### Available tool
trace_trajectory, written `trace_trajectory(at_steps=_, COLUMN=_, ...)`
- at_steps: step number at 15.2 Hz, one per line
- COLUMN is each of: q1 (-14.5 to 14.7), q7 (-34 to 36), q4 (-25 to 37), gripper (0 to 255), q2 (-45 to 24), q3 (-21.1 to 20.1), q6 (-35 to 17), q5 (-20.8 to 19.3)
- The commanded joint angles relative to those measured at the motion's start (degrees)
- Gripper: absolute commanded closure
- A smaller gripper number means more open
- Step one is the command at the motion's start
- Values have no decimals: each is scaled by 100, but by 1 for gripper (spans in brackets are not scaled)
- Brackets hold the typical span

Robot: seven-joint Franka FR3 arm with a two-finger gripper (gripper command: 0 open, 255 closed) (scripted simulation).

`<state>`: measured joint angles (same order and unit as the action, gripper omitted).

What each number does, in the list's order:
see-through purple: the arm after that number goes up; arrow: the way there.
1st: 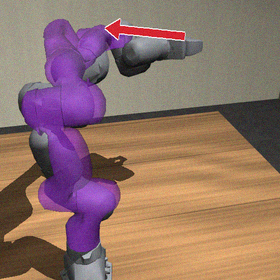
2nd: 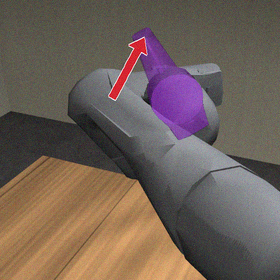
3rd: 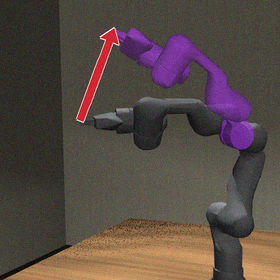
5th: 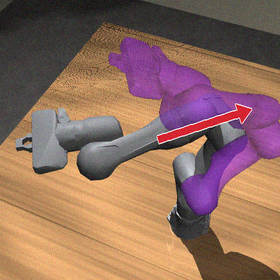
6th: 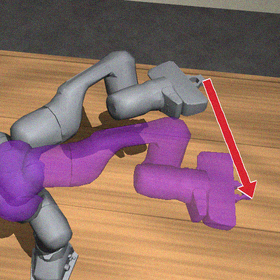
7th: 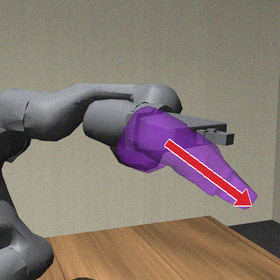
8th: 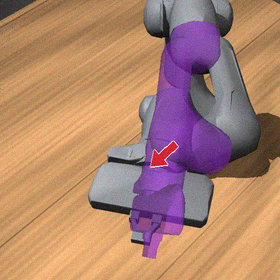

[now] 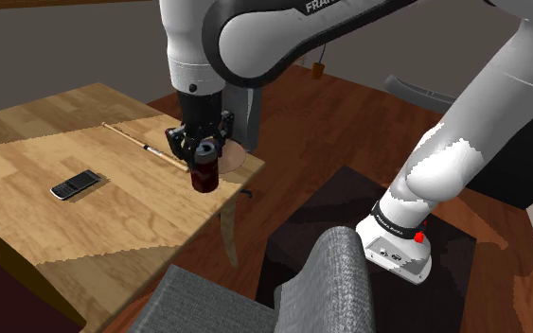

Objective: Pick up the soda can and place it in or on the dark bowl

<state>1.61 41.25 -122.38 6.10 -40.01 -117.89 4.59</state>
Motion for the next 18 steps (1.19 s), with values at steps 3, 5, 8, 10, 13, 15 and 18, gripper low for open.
trace_trajectory(at_steps=3, q1=-181, q7=-402, q4=137, gripper=255, q2=11, q3=241, q6=163, q5=-19)
trace_trajectory(at_steps=5, q1=-306, q7=-650, q4=230, gripper=255, q2=-35, q3=391, q6=227, q5=-65)
trace_trajectory(at_steps=8, q1=-492, q7=-996, q4=417, gripper=255, q2=-151, q3=601, q6=330, q5=-156)
trace_trajectory(at_steps=10, q1=-613, q7=-1212, q4=575, gripper=255, q2=-257, q3=731, q6=404, q5=-229)
trace_trajectory(at_steps=13, q1=-790, q7=-1516, q4=862, gripper=255, q2=-457, q3=913, q6=525, q5=-351)
trace_trajectory(at_steps=15, q1=-903, q7=-1705, q4=1088, gripper=255, q2=-616, q3=1024, q6=614, q5=-439)
trace_trajectory(at_steps=18, q1=-922, q7=-1729, q4=1018, gripper=255, q2=-686, q3=1043, q6=483, q5=-476)
